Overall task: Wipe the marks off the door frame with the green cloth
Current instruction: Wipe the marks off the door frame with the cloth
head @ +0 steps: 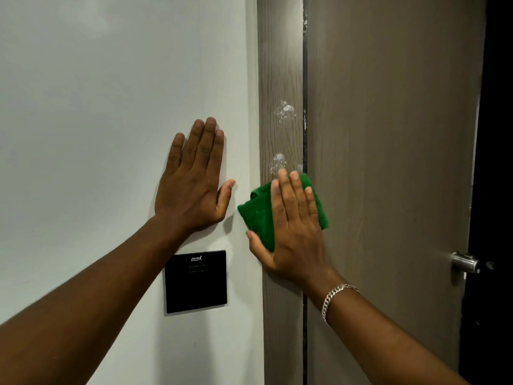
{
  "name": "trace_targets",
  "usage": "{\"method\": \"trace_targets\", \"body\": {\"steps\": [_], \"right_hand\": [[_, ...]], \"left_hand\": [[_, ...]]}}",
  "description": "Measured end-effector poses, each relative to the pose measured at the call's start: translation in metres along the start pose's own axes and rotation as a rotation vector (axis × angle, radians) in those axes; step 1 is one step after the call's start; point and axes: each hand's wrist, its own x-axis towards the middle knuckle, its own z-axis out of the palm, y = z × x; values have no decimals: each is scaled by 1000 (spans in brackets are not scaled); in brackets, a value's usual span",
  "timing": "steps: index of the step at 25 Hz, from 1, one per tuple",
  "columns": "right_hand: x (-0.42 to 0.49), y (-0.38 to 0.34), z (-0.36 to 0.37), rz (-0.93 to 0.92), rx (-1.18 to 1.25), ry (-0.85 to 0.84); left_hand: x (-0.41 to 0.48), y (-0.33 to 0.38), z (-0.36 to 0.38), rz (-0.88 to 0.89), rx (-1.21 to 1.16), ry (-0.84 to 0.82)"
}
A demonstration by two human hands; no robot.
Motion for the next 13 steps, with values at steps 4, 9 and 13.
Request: {"method": "trace_targets", "body": {"steps": [4,9,13], "right_hand": [[33,-12,3,84,35,52],[22,11,-2,39,-18,12],[50,7,-2,65,-28,31]], "left_hand": [[0,0,1,-15,9,10],[-1,-1,1,-35,6,14],[-1,0,1,-37,3,13]]}}
